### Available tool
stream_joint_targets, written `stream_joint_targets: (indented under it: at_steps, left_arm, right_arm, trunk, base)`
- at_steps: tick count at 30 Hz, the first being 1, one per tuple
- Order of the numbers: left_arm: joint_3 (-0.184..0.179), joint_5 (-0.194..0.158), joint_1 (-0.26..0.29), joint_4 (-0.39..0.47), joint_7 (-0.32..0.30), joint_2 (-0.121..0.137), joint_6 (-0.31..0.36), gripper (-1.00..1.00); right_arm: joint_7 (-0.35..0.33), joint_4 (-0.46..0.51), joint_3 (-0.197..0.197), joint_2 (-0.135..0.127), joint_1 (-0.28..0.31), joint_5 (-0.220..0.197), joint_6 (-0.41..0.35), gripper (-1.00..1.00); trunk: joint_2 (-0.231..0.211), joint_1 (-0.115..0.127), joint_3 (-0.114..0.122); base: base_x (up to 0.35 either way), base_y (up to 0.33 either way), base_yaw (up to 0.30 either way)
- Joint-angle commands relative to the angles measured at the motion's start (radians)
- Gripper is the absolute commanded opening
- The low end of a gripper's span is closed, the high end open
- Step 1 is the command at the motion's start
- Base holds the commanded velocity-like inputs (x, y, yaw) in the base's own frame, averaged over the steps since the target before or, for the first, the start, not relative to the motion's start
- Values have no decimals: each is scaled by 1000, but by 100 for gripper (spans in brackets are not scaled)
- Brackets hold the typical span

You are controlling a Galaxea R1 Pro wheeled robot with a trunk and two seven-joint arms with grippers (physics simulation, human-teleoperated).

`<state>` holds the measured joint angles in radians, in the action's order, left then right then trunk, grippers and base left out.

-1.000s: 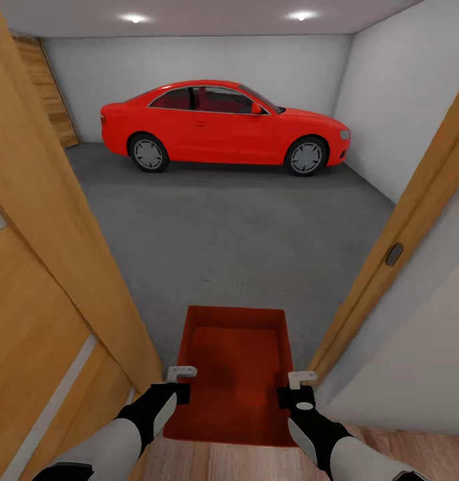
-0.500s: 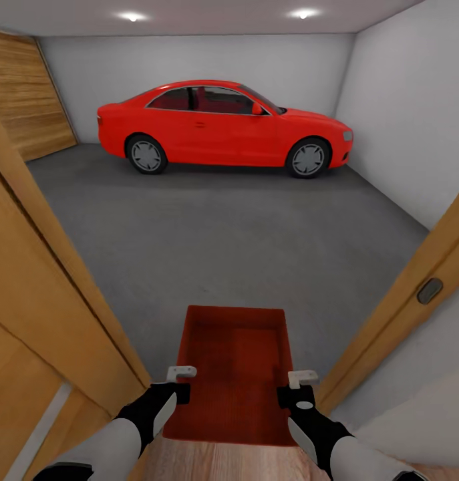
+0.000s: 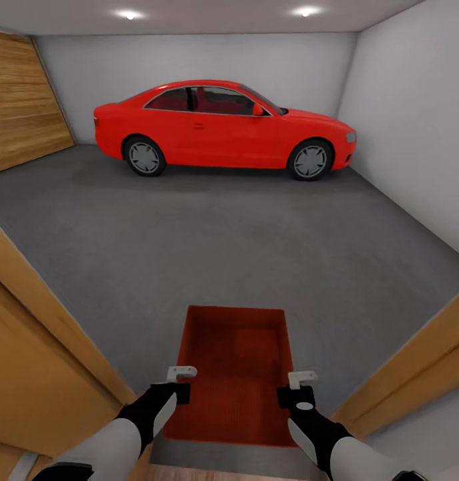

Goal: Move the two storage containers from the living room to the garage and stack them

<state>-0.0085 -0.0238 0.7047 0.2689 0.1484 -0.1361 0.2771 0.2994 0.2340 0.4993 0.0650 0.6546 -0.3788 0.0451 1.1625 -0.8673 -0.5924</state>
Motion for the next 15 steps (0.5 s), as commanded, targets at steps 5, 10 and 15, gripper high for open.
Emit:
stream_joint_targets:
  at_steps: [5, 10, 15]
  left_arm:
    - [-8, 24, 1, 6, 11, 0, 8, -100]
    - [-8, 24, 1, 6, 11, 0, 8, -100]
    - [-8, 24, 1, 6, 11, 0, 8, -100]
  right_arm:
    - [9, -9, 24, 2, 0, -29, -8, -100]
    - [9, -9, 24, 1, 0, -30, -7, -100]
    - [9, -9, 24, 0, 0, -31, -7, -100]
  trunk:
    - [0, -1, -1]
    - [0, -1, -1]
    - [0, -1, -1]
  base:
    - [322, 0, 0]
    - [322, 0, 0]
    - [322, 0, 0]
